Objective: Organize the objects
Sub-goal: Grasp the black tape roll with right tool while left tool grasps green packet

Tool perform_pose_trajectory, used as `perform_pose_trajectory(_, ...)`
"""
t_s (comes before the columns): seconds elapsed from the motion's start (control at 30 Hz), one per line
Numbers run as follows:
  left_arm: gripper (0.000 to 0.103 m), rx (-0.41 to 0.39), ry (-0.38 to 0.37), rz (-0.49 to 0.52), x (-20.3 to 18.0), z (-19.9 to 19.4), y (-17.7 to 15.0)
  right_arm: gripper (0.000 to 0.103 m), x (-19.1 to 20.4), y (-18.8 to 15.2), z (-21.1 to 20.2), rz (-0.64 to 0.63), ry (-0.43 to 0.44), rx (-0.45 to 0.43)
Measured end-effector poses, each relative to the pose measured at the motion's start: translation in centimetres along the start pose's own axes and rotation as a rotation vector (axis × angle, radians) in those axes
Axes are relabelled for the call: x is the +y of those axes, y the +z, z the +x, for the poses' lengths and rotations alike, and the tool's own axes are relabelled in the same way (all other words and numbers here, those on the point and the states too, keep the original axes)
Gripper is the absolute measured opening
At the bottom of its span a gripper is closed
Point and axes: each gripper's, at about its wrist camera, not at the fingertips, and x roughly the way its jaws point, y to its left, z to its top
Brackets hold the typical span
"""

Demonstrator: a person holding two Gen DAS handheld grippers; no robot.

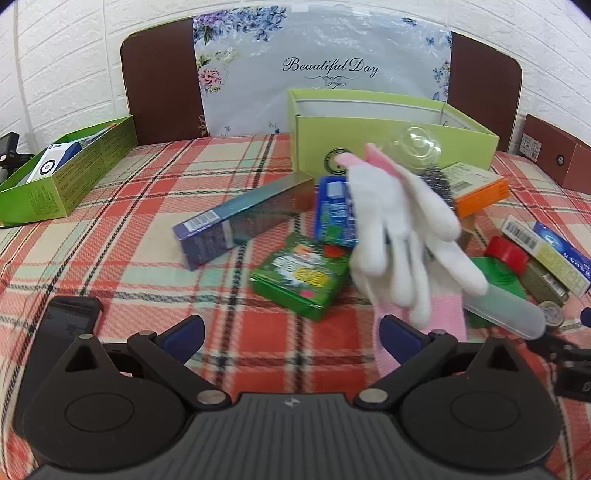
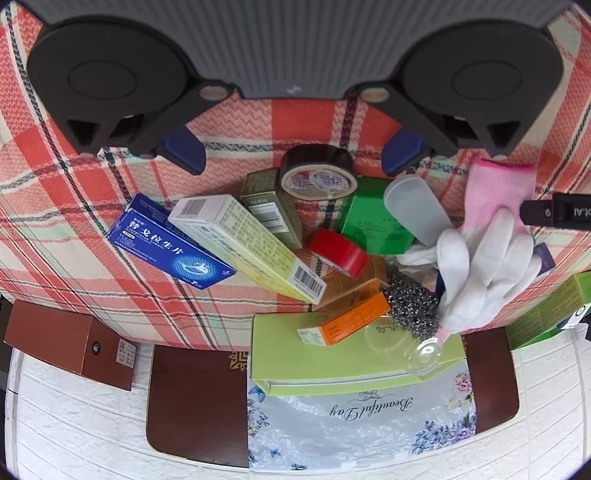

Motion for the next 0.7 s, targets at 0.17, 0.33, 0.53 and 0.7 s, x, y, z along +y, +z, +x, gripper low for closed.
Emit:
perform_pose_trajectory(0.17, 0.103, -0.022, -0.035, 0.045, 2.4, 0.4, 0.9, 0.103, -0.3, 0.3, 0.2, 0.015, 0.033, 0.010)
perform_pose_trajectory(0.33, 0.103, 0.002, -0.091, 0.118, 1.5, 2.8, 2.0, 0.103, 0.2, 0.3, 0.4, 0.007, 0.043, 0.018)
perform_pose_trajectory(0.53, 0.091, 0.057, -0.148, 0.136, 0.4, 6.2, 2.9, 0.099, 0.5, 0.3, 0.5, -0.007, 0.056, 0.027)
perform_pose_trajectory(0.7, 0.076, 0.052, -0.192, 0.102, 1.0, 6.4, 2.4, 0.078, 0.4, 0.6, 0.8, 0.000, 0.058, 0.025)
